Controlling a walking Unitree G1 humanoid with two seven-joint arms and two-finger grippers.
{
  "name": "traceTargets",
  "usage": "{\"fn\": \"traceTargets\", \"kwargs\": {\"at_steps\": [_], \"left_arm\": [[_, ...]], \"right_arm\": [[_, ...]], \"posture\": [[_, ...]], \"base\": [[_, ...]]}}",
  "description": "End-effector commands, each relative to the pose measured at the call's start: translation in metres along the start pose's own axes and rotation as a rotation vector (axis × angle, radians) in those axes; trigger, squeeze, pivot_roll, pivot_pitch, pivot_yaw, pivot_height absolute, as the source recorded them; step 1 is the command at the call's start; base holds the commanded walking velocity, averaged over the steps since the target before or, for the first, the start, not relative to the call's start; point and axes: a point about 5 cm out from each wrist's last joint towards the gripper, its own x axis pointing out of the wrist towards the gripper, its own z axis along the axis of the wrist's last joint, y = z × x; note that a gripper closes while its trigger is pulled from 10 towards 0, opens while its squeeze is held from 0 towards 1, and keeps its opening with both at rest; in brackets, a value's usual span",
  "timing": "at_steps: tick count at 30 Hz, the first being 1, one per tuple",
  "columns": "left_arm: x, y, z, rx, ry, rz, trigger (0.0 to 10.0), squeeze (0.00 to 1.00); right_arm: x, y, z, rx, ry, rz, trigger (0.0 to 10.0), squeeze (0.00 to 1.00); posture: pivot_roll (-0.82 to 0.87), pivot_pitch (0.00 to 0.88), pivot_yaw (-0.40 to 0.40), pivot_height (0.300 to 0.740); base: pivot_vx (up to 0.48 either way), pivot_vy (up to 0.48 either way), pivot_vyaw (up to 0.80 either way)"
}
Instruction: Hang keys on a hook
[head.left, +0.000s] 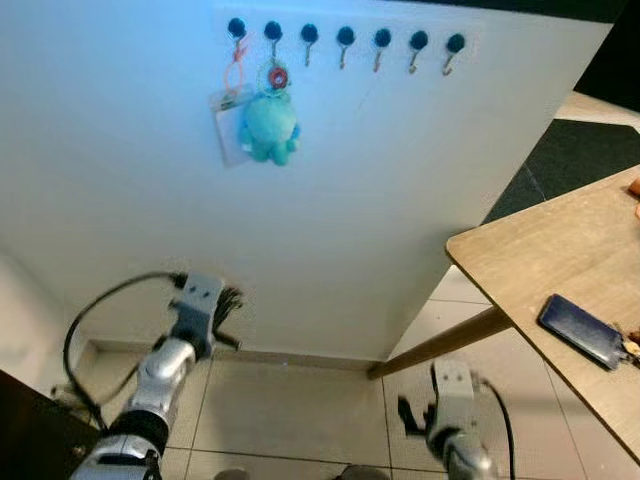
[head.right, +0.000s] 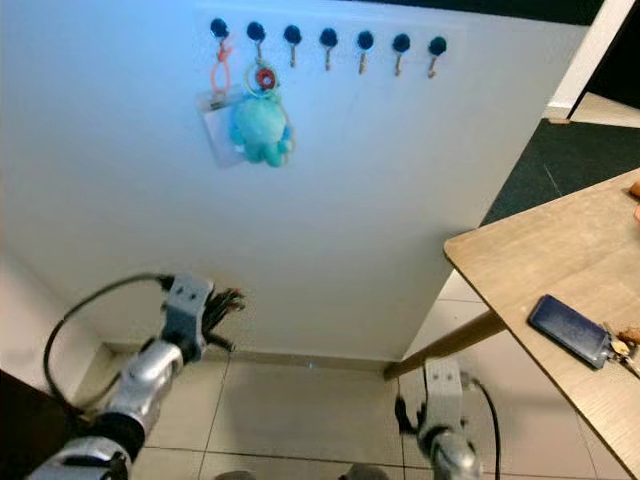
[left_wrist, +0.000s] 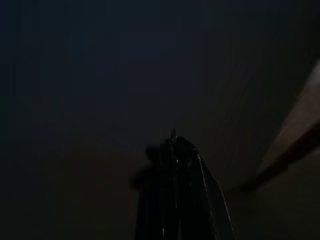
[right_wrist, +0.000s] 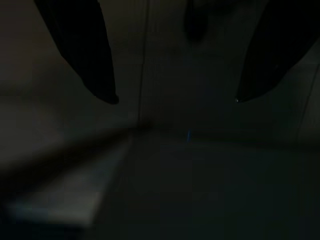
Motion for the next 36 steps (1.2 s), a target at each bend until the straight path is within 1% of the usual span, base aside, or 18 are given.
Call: {"fn": "traceTargets", "kwargs": {"at_steps": [1, 2, 3, 5, 7, 9, 10, 11, 13, 15, 16, 17, 18, 20, 24, 25, 30, 36], "left_arm": [[0.006, -0.003, 0.030, 0.082, -0.094, -0.189, 10.0, 0.00], [0.006, -0.003, 0.030, 0.082, -0.094, -0.189, 10.0, 0.00], [0.010, -0.006, 0.046, 0.112, -0.137, -0.258, 10.0, 0.00], [0.010, -0.006, 0.046, 0.112, -0.137, -0.258, 10.0, 0.00], [0.018, -0.013, 0.085, 0.161, -0.234, -0.401, 10.0, 0.00], [0.018, -0.013, 0.085, 0.161, -0.234, -0.401, 10.0, 0.00], [0.019, -0.016, 0.098, 0.176, -0.264, -0.442, 10.0, 0.00], [0.019, -0.016, 0.098, 0.176, -0.264, -0.442, 10.0, 0.00], [0.029, -0.020, 0.143, 0.167, -0.386, -0.481, 10.0, 0.00], [0.029, -0.020, 0.143, 0.167, -0.386, -0.481, 10.0, 0.00], [0.033, -0.021, 0.164, 0.169, -0.439, -0.490, 10.0, 0.00], [0.033, -0.021, 0.164, 0.169, -0.439, -0.490, 10.0, 0.00], [0.037, -0.023, 0.186, 0.160, -0.494, -0.500, 10.0, 0.00], [0.042, -0.025, 0.215, 0.161, -0.548, -0.506, 10.0, 0.00], [0.049, -0.025, 0.236, 0.184, -0.554, -0.468, 10.0, 0.00], [0.055, -0.022, 0.250, 0.159, -0.567, -0.425, 10.0, 0.00], [0.058, -0.019, 0.263, 0.112, -0.574, -0.397, 10.0, 0.00], [0.068, -0.017, 0.270, 0.129, -0.538, -0.348, 10.0, 0.00]], "right_arm": [[0.001, -0.001, 0.020, -0.062, -0.134, 0.030, 10.0, 0.00], [0.001, -0.001, 0.020, -0.062, -0.134, 0.030, 10.0, 0.00], [0.002, 0.000, 0.032, -0.079, -0.200, 0.041, 10.0, 0.00], [0.002, 0.000, 0.032, -0.079, -0.200, 0.041, 10.0, 0.00], [0.005, 0.000, 0.064, -0.096, -0.351, 0.045, 10.0, 0.00], [0.005, 0.000, 0.064, -0.096, -0.351, 0.045, 10.0, 0.00], [0.005, -0.001, 0.075, -0.096, -0.397, 0.039, 10.0, 0.00], [0.005, -0.001, 0.075, -0.096, -0.397, 0.039, 10.0, 0.00], [0.001, 0.003, 0.115, -0.076, -0.576, 0.088, 10.0, 0.00], [0.001, 0.003, 0.115, -0.076, -0.576, 0.088, 10.0, 0.00], [-0.004, 0.009, 0.133, -0.091, -0.654, 0.139, 10.0, 0.00], [-0.004, 0.009, 0.133, -0.091, -0.654, 0.139, 10.0, 0.00], [-0.011, 0.016, 0.151, -0.110, -0.730, 0.186, 10.0, 0.00], [-0.020, 0.024, 0.172, -0.138, -0.815, 0.232, 10.0, 0.00], [-0.026, 0.027, 0.189, -0.130, -0.873, 0.234, 10.0, 0.00], [-0.029, 0.030, 0.202, -0.119, -0.908, 0.239, 10.0, 0.00], [-0.034, 0.034, 0.214, -0.124, -0.933, 0.254, 10.0, 0.00], [-0.039, 0.042, 0.228, -0.129, -0.957, 0.272, 10.0, 0.00]], "posture": [[0.07, 0.061, -0.028, 0.740], [0.07, 0.061, -0.028, 0.740], [0.07, 0.061, -0.028, 0.740], [0.07, 0.061, -0.028, 0.740], [0.06, 0.062, -0.023, 0.740], [0.06, 0.062, -0.023, 0.740], [0.06, 0.061, -0.022, 0.740], [0.06, 0.061, -0.022, 0.740], [0.06, 0.059, -0.017, 0.740], [0.06, 0.059, -0.017, 0.740], [0.06, 0.060, -0.013, 0.740], [0.06, 0.060, -0.013, 0.740], [0.06, 0.061, -0.010, 0.740], [0.06, 0.061, -0.010, 0.740], [0.05, 0.055, -0.009, 0.740], [0.05, 0.055, -0.009, 0.740], [0.05, 0.055, -0.009, 0.740], [0.04, 0.045, -0.001, 0.740]], "base": [[0.000, 0.000, 0.00], [0.000, 0.000, 0.00], [0.000, 0.000, 0.00], [0.000, 0.000, 0.00], [0.000, 0.000, 0.00], [0.000, 0.000, 0.00], [0.000, 0.000, 0.00], [0.000, 0.000, 0.00], [0.000, 0.000, 0.00], [0.000, 0.000, 0.00], [0.000, 0.000, 0.00], [0.000, 0.000, 0.00], [0.000, 0.000, 0.00], [0.000, 0.000, 0.00], [0.000, 0.000, 0.00], [0.000, 0.000, 0.00], [0.000, 0.000, 0.00], [0.000, 0.000, 0.00]]}}
